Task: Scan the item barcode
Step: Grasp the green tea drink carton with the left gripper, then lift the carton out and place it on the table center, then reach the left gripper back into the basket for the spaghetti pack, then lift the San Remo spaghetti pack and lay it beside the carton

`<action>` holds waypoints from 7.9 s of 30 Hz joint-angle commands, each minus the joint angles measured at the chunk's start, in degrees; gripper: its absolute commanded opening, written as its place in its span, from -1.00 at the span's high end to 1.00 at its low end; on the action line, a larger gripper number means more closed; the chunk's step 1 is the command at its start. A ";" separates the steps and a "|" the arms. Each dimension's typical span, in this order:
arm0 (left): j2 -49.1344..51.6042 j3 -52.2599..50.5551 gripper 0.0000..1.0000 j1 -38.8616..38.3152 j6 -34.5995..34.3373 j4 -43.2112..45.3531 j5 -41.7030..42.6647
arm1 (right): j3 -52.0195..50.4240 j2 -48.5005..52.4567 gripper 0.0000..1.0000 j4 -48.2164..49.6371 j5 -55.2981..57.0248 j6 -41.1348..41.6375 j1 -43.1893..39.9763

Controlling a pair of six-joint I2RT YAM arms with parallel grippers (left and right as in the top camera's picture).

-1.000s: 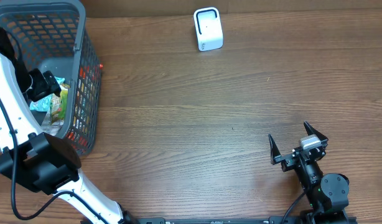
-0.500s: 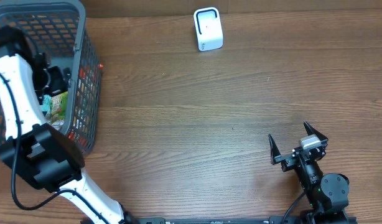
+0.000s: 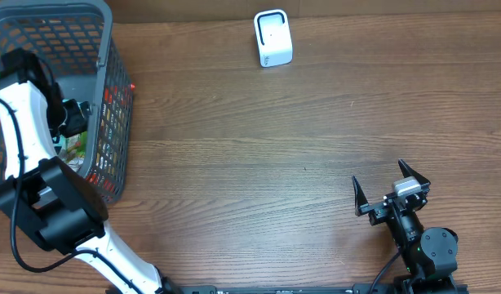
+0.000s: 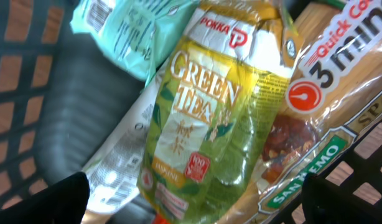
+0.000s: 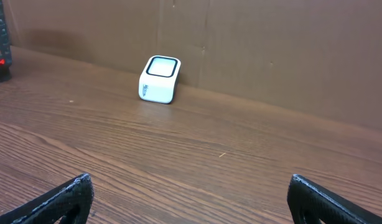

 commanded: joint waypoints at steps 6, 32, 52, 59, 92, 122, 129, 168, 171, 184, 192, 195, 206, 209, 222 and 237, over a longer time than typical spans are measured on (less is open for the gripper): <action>0.33 -7.48 -0.99 -0.61 7.74 4.96 3.96 | -0.59 -0.42 -1.00 0.31 0.52 -0.02 0.33; 0.33 -11.93 0.29 -0.57 -1.44 14.10 -12.44 | -0.59 -0.42 -1.00 0.31 0.52 -0.02 0.33; 0.09 1.70 0.92 -2.47 -5.01 4.31 -12.44 | -0.59 -0.42 -1.00 0.31 0.52 -0.02 0.33; 0.09 12.11 0.91 -3.19 -9.53 -2.78 -11.41 | -0.59 -0.42 -1.00 0.28 0.52 -0.02 0.33; -0.94 52.43 0.74 -28.87 -15.21 -22.10 42.60 | -0.59 -0.42 -1.00 0.31 0.52 -0.02 0.33; -0.66 24.17 0.10 -52.81 -15.08 -9.79 9.73 | -0.59 -0.42 -1.00 0.31 0.52 -0.02 0.33; -0.66 49.51 -0.97 -37.88 -14.08 -21.90 6.54 | -0.59 -0.42 -1.00 0.28 0.52 0.00 0.33; 3.30 12.28 -0.87 -2.49 5.20 -11.15 8.83 | -0.59 -0.42 -1.00 0.31 0.52 -0.02 0.33; 3.30 7.65 -0.96 -3.50 6.47 -7.89 6.75 | -0.59 -0.42 -1.00 0.28 0.52 -0.02 0.33; 3.30 -8.87 -0.77 -3.32 8.61 4.04 6.60 | -0.59 -0.42 -1.00 0.31 0.52 0.00 0.33; 3.32 -18.80 -0.69 -3.74 10.34 14.21 7.87 | -0.59 -0.42 -1.00 0.31 0.52 0.00 0.33; 3.32 -19.85 0.15 -3.74 10.34 15.47 6.51 | -0.59 -0.42 -1.00 0.31 0.52 -0.02 0.33; 3.23 -9.22 0.92 -3.74 6.67 7.80 2.10 | -0.59 -0.42 -1.00 0.31 0.52 -0.02 0.33; 3.10 4.13 0.92 -3.74 -0.63 0.13 2.21 | -0.59 -0.42 -1.00 0.31 0.52 -0.02 0.33; 2.62 51.69 0.92 -3.76 -10.36 -16.22 10.27 | -0.59 -0.42 -1.00 0.28 0.52 -0.02 0.33; -1.66 61.90 0.91 -10.47 -27.45 -17.84 50.56 | -0.59 -0.42 -1.00 0.31 0.52 0.00 0.33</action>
